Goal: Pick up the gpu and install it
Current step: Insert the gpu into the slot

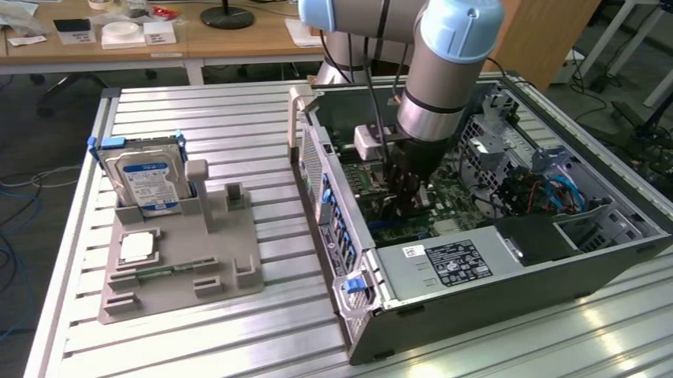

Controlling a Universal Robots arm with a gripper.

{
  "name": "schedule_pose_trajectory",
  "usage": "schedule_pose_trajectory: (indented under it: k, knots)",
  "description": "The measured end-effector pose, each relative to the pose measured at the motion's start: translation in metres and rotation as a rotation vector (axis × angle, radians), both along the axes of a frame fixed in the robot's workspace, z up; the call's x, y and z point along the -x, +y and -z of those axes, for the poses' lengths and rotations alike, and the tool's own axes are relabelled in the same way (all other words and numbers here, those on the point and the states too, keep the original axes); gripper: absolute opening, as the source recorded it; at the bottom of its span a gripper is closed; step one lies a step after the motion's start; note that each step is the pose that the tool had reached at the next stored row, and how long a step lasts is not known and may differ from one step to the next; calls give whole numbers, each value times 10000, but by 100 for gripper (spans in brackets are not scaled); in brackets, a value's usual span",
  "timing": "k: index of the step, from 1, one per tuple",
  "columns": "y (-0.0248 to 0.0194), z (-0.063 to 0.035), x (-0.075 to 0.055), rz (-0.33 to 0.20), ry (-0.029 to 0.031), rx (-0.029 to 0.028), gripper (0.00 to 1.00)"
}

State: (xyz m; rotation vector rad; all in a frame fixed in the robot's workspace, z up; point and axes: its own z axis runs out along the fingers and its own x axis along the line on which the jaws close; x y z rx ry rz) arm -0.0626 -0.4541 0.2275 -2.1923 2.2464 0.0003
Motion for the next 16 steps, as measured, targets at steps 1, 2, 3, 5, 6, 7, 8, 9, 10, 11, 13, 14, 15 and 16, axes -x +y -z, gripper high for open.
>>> schedule_pose_trajectory:
  k: [1, 2, 3, 5, 6, 7, 8, 9, 10, 11, 13, 14, 15, 16]
  knots:
    - [0, 6, 0, 0, 0, 0, 28]
    - [0, 12, 0, 0, 0, 0, 28]
    - [0, 18, 0, 0, 1, 1, 28]
    - [-1, 20, 0, 1, 2, 3, 28]
    - [-2, 21, 1, 1, 1, 2, 28]
    - [-2, 22, 4, 1, 0, 1, 28]
    - [-3, 22, 7, 0, -1, 0, 28]
    - [-3, 22, 9, -1, -1, 0, 28]
    - [-4, 22, 10, -2, -1, -1, 28]
    - [-4, 22, 12, -1, 0, 0, 28]
    - [-4, 22, 17, 1, 0, 1, 28]
    - [-4, 22, 17, 0, 0, 0, 28]
    - [-4, 22, 17, 0, 0, -1, 28]
    - [-4, 21, 17, 0, 0, 1, 28]
